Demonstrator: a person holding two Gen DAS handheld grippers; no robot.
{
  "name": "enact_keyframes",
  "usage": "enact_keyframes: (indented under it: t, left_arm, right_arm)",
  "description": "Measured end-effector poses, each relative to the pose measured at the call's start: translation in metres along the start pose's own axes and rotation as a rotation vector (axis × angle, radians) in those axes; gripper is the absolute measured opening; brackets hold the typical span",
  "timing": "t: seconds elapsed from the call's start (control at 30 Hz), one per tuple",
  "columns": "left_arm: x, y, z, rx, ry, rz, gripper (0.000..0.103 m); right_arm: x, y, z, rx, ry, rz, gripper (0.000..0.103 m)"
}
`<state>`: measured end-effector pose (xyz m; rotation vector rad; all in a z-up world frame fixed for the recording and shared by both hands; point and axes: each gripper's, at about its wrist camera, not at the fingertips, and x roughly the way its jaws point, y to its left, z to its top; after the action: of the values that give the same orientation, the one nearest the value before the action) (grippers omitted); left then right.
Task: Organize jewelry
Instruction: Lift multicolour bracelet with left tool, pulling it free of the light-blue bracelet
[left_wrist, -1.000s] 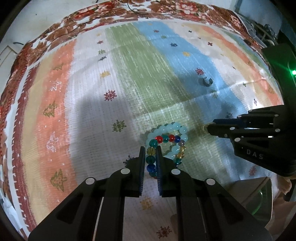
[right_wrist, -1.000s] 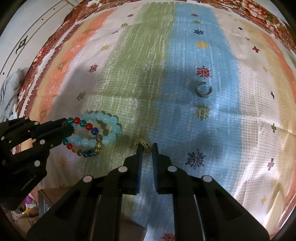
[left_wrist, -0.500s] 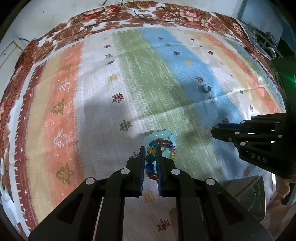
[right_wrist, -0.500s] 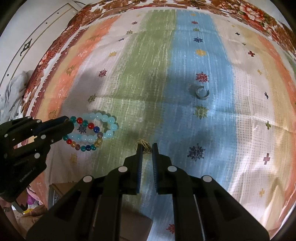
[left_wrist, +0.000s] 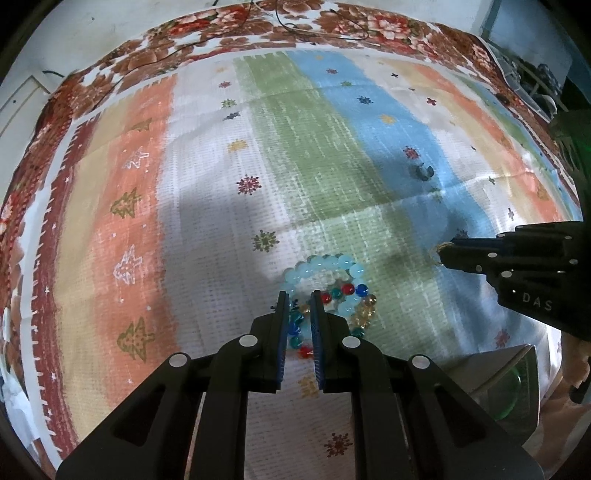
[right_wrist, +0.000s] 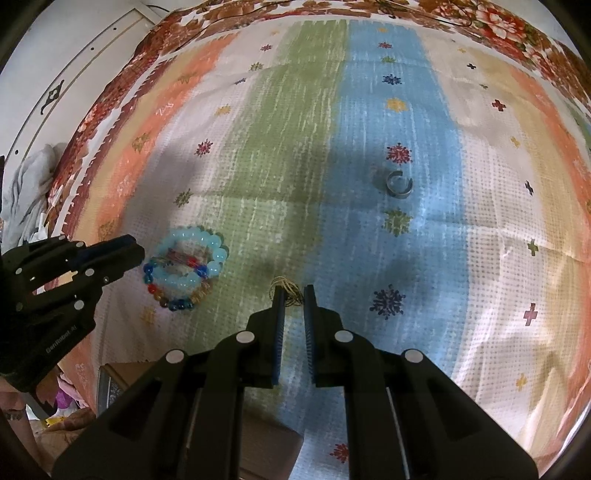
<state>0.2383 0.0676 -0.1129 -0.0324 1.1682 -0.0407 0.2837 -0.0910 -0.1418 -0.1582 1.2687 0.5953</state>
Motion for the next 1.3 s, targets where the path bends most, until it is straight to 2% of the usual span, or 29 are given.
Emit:
enact_keyframes:
  t: [0.6,0.73,1.2,1.23,1.3]
  left_arm:
    - [0.019,-0.007,-0.005,0.047,0.054,0.017,0.012]
    - [0.025,-0.01,-0.006,0.063,0.067,0.025,0.023]
    - [0.032,-0.015,-0.004,0.087,0.077,0.035,0.023]
    - [0.033,-0.015,-0.005,0.09,0.078,0.034,0.021]
    - [0.035,-0.017,-0.006,0.1,0.089,0.029,0.01]
  right_arm:
    - [0.004,-0.002,0.0,0.003,0.012,0.003,0.011]
    - [0.005,-0.002,0.001,0.001,0.011,0.008,0.011]
    - [0.006,-0.007,0.001,0.015,0.015,0.006,0.011]
    - [0.006,-0.007,0.0,0.014,0.015,0.005,0.011]
    - [0.006,-0.007,0.001,0.014,0.014,0.004,0.011]
